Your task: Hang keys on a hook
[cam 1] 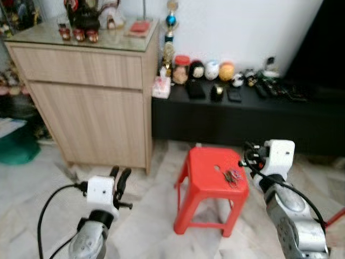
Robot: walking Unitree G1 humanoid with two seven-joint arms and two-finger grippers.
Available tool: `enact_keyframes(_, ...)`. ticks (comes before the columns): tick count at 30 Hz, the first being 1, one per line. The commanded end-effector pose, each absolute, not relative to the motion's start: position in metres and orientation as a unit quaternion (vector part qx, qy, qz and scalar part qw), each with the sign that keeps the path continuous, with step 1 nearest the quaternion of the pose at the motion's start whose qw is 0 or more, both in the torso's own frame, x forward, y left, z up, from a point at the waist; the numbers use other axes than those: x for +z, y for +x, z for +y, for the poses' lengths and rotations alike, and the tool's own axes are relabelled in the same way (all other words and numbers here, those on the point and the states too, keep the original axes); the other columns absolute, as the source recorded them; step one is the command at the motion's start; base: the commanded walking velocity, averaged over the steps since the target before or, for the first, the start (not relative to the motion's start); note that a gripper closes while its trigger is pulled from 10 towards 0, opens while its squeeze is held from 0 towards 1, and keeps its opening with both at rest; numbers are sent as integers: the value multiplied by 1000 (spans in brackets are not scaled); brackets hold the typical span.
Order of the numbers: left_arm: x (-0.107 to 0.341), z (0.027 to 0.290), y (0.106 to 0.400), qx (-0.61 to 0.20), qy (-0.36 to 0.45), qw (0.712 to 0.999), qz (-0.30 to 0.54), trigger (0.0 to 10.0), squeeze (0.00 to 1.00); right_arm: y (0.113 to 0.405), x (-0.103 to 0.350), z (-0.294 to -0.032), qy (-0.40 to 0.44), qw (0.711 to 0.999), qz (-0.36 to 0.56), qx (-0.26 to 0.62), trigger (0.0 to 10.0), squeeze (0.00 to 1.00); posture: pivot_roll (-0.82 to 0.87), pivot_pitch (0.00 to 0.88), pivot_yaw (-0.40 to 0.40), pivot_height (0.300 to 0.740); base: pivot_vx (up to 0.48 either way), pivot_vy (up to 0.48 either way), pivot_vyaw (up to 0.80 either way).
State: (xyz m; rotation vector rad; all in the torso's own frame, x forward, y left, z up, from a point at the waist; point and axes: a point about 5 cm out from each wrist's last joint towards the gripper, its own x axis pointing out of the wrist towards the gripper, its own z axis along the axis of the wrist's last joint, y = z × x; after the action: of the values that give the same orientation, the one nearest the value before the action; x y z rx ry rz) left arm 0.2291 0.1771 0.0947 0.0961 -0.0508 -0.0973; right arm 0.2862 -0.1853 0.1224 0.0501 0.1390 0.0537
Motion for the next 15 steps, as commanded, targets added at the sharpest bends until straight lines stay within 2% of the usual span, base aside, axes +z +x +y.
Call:
enact_keyframes(1,94,175,228,-48,39,998,-21,10000,0,289,131,-191,11,998,63,16,10000,0,63,0,-97,722,-307,0,0)
enact_keyframes(4,95,174,229,-51,41,998,-23,10000,0,289,132,-191,15,998,62,20,10000,0,65,0,-98,722,-289,0,0)
enact_keyframes(6,99,173,231,-67,47,996,-25,10000,0,289,140,-180,16,997,58,55,10000,0,61,0,-95,722,0,0,0)
enact_keyframes(12,109,168,236,-118,50,992,-26,10000,0,289,142,-170,2,993,80,89,10000,0,64,0,-95,722,0,0,0)
enact_keyframes(15,119,162,239,-176,52,983,-23,10000,0,289,143,-164,-15,988,100,121,10000,0,68,0,-100,722,0,0,0)
